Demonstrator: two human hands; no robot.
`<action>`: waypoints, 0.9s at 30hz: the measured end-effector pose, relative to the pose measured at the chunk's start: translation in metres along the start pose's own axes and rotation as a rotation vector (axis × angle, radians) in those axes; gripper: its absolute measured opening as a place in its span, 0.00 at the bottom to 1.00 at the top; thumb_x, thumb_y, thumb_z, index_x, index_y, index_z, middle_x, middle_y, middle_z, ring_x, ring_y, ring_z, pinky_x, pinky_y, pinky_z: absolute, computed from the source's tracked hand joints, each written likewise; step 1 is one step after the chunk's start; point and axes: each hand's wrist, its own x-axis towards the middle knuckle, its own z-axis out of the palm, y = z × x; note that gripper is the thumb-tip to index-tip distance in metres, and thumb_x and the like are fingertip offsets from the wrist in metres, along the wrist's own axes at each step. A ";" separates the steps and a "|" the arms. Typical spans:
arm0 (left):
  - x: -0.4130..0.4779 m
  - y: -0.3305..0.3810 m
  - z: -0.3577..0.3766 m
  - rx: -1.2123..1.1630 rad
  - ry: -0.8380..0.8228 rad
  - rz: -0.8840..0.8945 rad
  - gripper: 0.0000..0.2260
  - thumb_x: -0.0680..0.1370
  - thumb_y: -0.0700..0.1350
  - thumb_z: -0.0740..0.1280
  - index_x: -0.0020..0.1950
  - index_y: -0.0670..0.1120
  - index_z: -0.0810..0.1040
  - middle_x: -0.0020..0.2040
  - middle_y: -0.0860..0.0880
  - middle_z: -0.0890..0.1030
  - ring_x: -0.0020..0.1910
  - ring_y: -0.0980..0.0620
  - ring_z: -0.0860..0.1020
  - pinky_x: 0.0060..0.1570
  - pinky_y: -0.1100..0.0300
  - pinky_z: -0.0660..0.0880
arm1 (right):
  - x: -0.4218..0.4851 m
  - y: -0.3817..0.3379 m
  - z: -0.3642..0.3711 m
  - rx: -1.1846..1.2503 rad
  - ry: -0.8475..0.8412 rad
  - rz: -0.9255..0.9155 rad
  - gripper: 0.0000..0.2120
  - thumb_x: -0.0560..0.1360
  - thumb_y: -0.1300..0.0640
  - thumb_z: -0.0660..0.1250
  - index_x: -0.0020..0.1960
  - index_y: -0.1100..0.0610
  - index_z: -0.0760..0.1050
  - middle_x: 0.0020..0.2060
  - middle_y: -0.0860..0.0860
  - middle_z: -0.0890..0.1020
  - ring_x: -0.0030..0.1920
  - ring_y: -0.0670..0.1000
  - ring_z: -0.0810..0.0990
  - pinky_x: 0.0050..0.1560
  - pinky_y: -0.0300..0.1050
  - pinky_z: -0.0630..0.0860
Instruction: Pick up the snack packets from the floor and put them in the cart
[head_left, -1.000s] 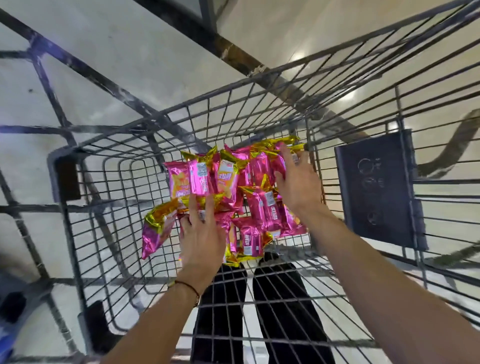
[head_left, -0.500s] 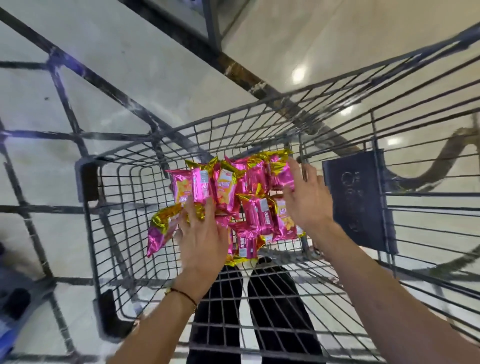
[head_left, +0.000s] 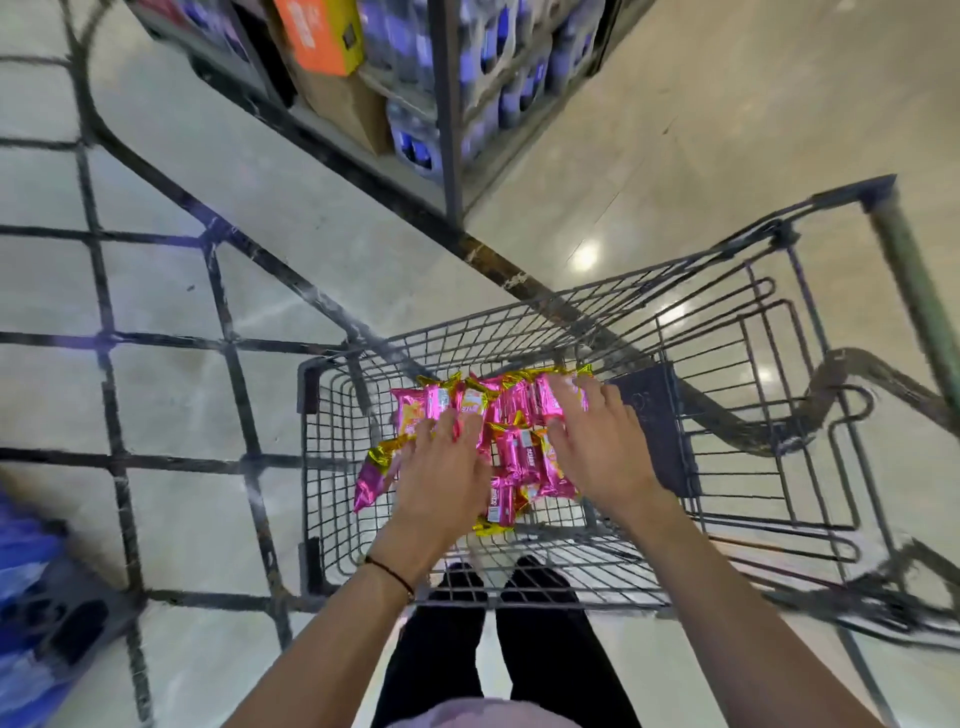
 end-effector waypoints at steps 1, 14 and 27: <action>-0.008 -0.002 -0.008 0.008 0.015 0.012 0.24 0.83 0.51 0.58 0.79 0.50 0.60 0.78 0.43 0.62 0.76 0.38 0.60 0.74 0.39 0.62 | -0.008 -0.005 -0.010 -0.015 0.000 -0.012 0.23 0.83 0.49 0.57 0.77 0.50 0.61 0.69 0.57 0.72 0.68 0.60 0.70 0.63 0.60 0.73; -0.119 -0.031 -0.118 0.121 0.363 -0.056 0.22 0.80 0.50 0.61 0.74 0.51 0.67 0.74 0.44 0.69 0.73 0.39 0.65 0.68 0.41 0.68 | -0.075 -0.058 -0.105 -0.080 0.212 -0.144 0.26 0.83 0.46 0.55 0.78 0.52 0.61 0.69 0.58 0.74 0.68 0.63 0.72 0.63 0.62 0.73; -0.267 -0.014 -0.070 0.115 0.632 -0.679 0.22 0.77 0.53 0.67 0.69 0.47 0.74 0.67 0.41 0.75 0.66 0.35 0.73 0.61 0.39 0.73 | -0.120 -0.091 -0.115 -0.104 0.224 -0.712 0.23 0.83 0.47 0.57 0.75 0.54 0.68 0.68 0.57 0.75 0.68 0.62 0.71 0.62 0.63 0.74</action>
